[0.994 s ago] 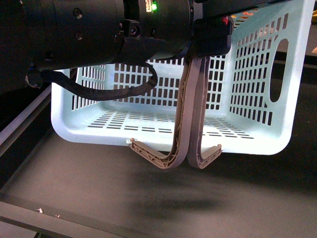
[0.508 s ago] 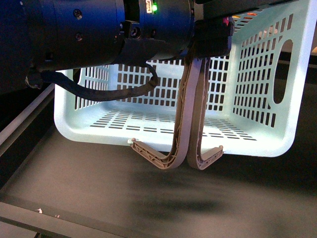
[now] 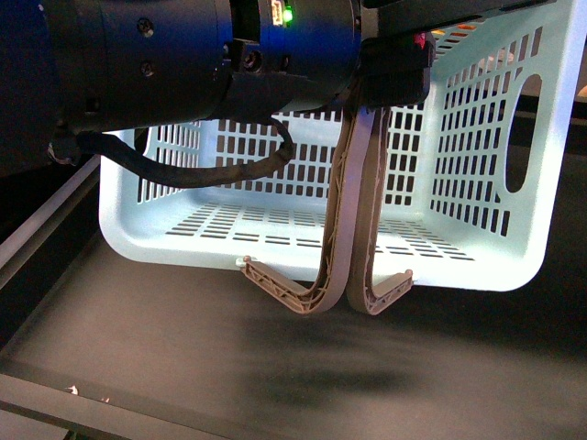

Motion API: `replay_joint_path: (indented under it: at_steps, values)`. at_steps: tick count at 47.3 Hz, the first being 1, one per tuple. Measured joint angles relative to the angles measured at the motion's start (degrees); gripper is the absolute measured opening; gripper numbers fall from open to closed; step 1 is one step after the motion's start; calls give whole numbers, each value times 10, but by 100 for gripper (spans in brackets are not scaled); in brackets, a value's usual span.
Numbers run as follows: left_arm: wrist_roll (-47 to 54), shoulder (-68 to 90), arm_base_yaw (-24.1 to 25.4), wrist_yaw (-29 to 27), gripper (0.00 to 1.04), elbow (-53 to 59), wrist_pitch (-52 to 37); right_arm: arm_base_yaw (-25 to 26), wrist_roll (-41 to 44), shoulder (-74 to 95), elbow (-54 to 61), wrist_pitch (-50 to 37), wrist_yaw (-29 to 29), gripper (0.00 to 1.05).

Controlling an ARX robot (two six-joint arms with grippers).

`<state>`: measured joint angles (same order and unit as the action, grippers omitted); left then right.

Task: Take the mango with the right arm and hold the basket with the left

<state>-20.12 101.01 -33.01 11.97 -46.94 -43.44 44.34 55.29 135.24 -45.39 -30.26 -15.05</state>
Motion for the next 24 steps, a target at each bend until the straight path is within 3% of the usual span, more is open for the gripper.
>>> replay_joint_path:
  at_steps: [4, 24]
  values:
    - [0, 0, 0, 0, 10, 0, 0, 6, 42, 28, -33, 52, 7, 97]
    - [0, 0, 0, 0, 10, 0, 0, 17, 143, 78, -133, 144, 40, 97]
